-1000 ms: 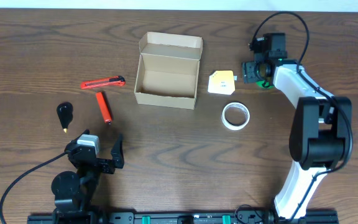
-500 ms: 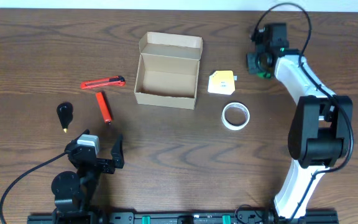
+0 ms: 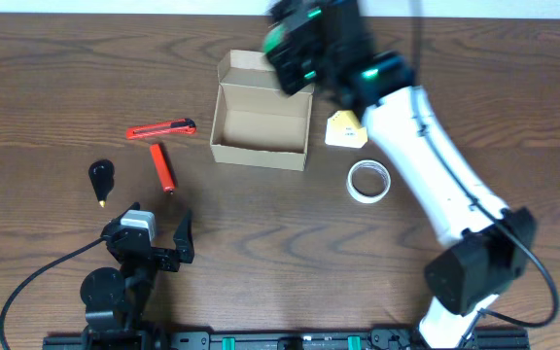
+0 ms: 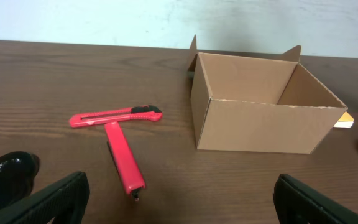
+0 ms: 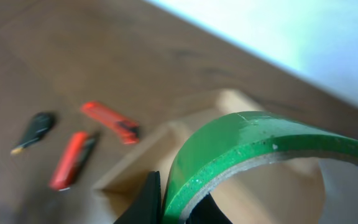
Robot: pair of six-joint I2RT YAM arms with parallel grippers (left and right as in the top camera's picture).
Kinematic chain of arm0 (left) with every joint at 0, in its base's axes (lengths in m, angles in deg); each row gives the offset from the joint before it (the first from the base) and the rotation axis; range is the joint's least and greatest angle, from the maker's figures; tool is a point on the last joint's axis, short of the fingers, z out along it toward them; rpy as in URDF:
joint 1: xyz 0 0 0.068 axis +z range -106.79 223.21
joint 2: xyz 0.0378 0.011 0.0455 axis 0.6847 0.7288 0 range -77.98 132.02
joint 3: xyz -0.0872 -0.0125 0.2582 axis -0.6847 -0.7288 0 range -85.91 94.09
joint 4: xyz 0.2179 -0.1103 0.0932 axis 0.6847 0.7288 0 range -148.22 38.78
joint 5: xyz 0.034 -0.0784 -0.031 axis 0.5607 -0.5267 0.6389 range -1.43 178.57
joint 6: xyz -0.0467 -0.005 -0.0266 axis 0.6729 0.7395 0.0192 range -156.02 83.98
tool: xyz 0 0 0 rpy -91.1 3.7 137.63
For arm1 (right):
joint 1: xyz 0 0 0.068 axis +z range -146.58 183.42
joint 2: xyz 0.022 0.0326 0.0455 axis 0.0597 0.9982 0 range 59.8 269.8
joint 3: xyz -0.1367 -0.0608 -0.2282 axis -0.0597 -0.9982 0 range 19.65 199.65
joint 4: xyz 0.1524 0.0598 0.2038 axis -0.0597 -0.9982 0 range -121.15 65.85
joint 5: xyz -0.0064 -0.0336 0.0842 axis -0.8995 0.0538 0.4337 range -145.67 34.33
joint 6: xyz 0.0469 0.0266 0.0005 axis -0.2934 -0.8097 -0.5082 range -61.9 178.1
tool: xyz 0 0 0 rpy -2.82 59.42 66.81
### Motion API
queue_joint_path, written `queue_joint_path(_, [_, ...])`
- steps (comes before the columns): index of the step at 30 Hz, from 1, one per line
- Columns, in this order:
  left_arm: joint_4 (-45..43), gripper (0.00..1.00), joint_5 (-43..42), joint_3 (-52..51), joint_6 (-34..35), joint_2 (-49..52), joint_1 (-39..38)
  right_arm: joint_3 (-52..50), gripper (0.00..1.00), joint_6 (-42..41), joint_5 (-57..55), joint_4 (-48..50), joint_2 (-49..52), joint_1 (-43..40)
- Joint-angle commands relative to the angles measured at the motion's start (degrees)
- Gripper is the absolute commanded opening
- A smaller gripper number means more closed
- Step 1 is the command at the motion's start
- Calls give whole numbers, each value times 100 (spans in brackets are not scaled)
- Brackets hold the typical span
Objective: Pack container
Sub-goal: 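Carry the green tape with the right gripper into the box and release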
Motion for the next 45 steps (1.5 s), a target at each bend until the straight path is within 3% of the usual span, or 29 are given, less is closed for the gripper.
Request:
queue_joint_path(1, [24,95,22,-144,-96,-33,35,-46,1,-702,-431,37,396,457])
queue_joint_path(10, [24,95,20,-144,-94,-33,35,-46,1,-1926,-1287,44,1152,981])
queue_joint_path(28, [24,95,22,-144,-94,-33,35,-46,1,-2107,-1248,273,1718,1001])
queue_joint_path(37, [24,95,20,-144,-94,-33,35,-46,56,-2100,-855,289,1705,1005])
queue_joint_path(45, [24,95,22,-144,-94,-33,35,-44,63,-2050,-426,162,1276,798])
